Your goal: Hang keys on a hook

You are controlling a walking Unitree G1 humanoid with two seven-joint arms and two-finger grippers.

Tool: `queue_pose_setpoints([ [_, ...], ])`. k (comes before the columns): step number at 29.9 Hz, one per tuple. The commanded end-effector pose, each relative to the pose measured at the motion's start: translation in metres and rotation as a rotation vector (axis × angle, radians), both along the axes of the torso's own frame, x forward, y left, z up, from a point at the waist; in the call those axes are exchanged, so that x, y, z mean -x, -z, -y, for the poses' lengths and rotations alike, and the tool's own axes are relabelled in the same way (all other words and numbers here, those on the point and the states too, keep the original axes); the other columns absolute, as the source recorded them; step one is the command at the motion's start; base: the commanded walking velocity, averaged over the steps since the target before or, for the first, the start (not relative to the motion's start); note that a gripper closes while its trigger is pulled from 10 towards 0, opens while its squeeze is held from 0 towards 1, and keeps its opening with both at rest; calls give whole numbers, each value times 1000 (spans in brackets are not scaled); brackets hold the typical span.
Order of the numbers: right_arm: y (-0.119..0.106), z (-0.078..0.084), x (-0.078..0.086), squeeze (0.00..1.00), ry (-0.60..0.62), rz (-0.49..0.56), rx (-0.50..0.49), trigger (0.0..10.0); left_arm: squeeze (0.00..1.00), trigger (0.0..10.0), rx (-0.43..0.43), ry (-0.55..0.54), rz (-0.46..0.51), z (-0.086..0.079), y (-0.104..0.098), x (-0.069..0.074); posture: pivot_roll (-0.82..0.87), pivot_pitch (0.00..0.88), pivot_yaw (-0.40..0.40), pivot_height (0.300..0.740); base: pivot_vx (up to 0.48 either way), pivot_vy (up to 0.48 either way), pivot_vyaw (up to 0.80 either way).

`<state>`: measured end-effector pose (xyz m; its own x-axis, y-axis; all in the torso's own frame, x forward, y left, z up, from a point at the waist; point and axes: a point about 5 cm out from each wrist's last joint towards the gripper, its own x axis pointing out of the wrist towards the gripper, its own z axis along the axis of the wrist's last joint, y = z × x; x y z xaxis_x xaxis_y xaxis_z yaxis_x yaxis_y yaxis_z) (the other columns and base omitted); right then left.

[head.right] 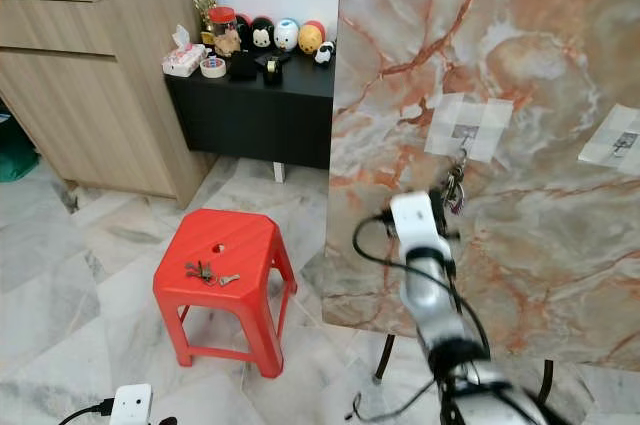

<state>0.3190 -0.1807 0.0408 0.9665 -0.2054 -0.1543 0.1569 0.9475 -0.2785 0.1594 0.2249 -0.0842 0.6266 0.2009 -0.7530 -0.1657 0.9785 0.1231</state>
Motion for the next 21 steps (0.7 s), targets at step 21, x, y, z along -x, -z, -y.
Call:
queue_pose_setpoints([
  [21, 132, -6, 147, 0, 76, -831, -417, 10000, 0, 10000, -21, 23, -69, -11, 3, 9, 3, 0, 1, 740, 0, 0, 0],
])
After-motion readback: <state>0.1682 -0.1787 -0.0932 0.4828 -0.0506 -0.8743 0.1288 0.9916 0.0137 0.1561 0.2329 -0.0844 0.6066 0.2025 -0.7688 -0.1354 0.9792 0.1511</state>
